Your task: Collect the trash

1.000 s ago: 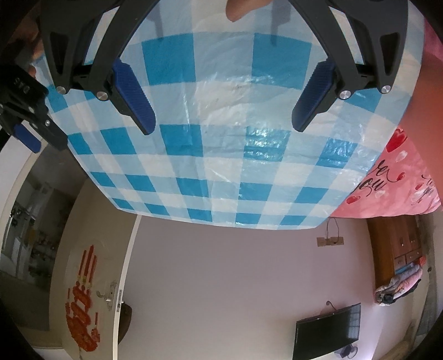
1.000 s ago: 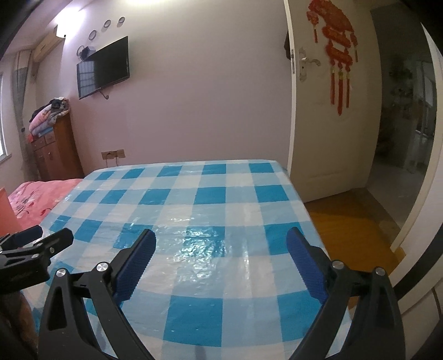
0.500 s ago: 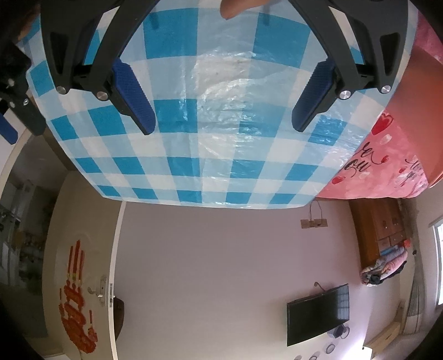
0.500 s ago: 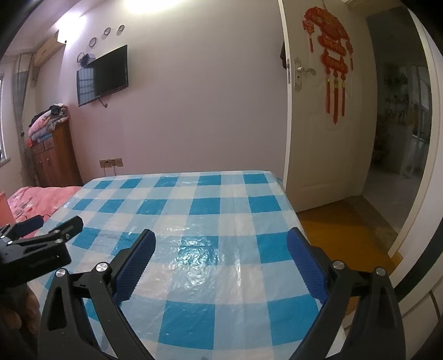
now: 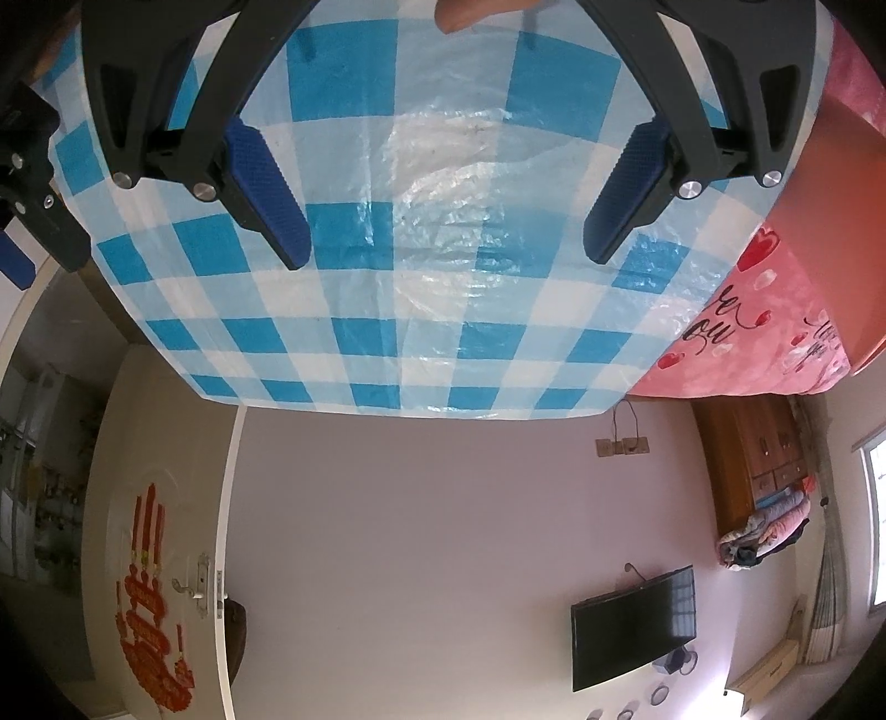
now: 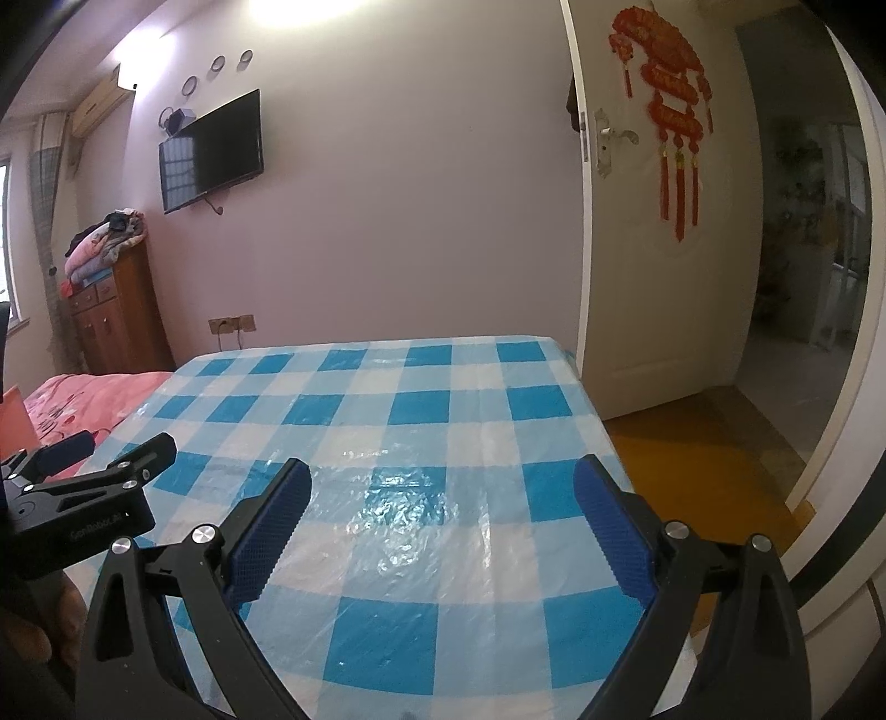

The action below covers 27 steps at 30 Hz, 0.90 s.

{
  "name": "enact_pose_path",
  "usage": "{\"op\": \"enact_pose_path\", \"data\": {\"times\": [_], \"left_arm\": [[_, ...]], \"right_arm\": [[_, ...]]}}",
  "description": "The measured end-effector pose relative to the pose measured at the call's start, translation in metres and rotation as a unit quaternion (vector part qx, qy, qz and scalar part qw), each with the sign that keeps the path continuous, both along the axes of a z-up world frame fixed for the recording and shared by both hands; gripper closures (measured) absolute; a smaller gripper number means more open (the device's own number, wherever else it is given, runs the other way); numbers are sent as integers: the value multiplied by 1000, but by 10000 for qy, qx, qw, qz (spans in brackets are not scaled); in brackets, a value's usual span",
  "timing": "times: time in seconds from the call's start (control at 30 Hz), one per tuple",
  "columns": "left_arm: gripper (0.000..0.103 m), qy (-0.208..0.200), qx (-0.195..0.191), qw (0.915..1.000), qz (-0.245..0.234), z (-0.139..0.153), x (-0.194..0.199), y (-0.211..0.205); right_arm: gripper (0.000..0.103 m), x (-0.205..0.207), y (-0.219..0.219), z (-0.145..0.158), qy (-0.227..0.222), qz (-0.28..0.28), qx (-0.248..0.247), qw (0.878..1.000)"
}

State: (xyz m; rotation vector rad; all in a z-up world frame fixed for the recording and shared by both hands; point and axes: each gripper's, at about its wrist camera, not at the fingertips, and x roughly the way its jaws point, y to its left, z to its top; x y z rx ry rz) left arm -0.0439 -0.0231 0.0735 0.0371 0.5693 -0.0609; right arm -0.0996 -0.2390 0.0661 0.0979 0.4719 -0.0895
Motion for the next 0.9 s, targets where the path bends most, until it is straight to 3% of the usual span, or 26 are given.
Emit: {"op": "enact_pose_path", "data": {"times": [0.47, 0.67, 0.9], "left_arm": [[4, 261, -60, 9996, -43, -18, 5, -1], [4, 775, -43, 9969, -94, -41, 18, -4], [4, 1562, -150, 9875, -163, -63, 39, -4]], "right_arm": [[9, 10, 1, -12, 260, 95, 105, 9996], [9, 29, -2, -31, 849, 93, 339, 9958], [9, 51, 5, -53, 1592, -20, 198, 9870]]}}
